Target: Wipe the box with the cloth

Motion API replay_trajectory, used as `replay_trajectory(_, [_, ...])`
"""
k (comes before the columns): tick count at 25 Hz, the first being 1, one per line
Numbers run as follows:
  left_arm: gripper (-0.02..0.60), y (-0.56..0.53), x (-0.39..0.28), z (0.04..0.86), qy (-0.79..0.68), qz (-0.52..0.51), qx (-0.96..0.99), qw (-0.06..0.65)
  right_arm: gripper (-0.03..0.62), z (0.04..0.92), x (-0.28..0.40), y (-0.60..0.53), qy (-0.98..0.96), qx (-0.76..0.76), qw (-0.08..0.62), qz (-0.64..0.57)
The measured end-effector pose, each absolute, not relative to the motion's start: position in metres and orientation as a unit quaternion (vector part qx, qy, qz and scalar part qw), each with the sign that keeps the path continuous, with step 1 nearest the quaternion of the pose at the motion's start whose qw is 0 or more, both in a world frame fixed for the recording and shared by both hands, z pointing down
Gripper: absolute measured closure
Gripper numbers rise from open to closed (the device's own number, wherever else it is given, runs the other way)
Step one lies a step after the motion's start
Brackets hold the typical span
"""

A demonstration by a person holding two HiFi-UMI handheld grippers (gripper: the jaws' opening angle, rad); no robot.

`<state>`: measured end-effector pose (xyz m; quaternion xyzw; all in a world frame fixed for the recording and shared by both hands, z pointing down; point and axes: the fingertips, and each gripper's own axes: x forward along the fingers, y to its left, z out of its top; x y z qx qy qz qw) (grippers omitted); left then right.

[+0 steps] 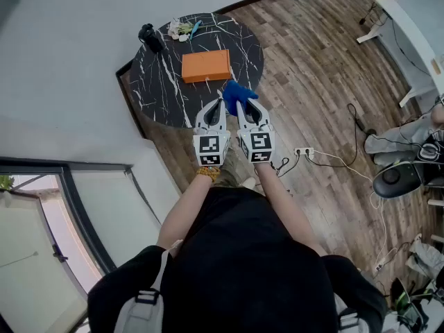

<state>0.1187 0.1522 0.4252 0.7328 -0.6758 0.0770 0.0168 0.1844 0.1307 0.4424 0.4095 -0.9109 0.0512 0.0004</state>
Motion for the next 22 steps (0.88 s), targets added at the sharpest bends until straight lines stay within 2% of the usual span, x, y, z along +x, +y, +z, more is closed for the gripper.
replay_trajectory(9, [0.575,0.143,0.119,0.445,-0.661,0.087,0.745,0.030,0.536,0.453,0.193,0.115,-0.901,0.426,0.003,0.080])
replay_trajectory(12, [0.575,0.135,0.109,0.453,-0.659,0.088,0.746,0.040,0.536,0.466,0.198,0.103,-0.891,0.435,-0.001,0.130])
replay_trajectory(22, [0.575,0.073,0.018,0.476,-0.664,0.069,0.741,0.074,0.536,0.500,0.168,0.027,-0.862,0.461,0.001,0.211])
